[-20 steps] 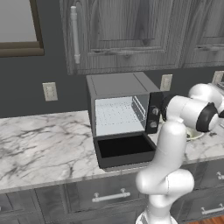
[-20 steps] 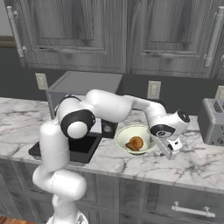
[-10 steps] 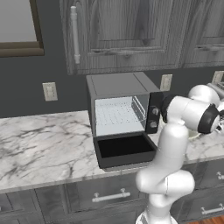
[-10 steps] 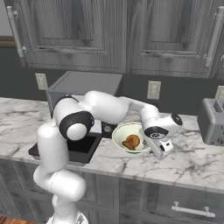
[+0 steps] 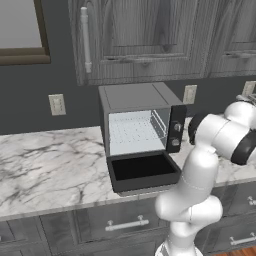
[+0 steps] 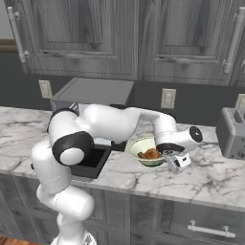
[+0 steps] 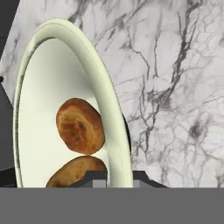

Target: Pick up the heated bread from the toaster oven and place it in the bowl. Then move the bread bowl to the dining counter.

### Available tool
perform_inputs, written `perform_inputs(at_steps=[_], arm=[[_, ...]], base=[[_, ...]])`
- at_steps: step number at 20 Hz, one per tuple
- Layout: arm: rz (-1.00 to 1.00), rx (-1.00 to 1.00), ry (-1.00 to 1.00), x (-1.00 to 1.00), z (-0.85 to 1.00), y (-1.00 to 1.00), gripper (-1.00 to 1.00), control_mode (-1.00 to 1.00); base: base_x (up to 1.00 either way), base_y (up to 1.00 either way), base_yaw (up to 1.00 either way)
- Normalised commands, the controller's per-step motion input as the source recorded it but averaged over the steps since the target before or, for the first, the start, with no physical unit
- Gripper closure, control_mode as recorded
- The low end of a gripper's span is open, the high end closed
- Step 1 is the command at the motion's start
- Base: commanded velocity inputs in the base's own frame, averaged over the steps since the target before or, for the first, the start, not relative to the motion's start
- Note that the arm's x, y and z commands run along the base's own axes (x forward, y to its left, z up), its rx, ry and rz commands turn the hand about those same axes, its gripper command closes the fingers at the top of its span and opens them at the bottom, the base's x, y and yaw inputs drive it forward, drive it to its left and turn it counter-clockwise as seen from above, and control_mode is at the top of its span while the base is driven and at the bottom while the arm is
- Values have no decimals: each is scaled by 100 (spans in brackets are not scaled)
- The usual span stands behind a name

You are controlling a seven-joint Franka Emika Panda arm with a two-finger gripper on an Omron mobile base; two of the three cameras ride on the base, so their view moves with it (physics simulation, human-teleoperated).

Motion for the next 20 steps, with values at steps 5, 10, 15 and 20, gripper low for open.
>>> perform_inputs(at_steps=[5, 10, 15, 20], arm=[[-31, 2, -18, -74, 70, 7, 100, -100], [-33, 7, -7, -61, 61, 72, 100, -100], [-22, 7, -2, -33, 65, 100, 100, -100], [-8, 0, -4, -47, 92, 100, 100, -100]], base=[[0, 0, 0], [0, 0, 0], [0, 0, 0], [0, 0, 0]])
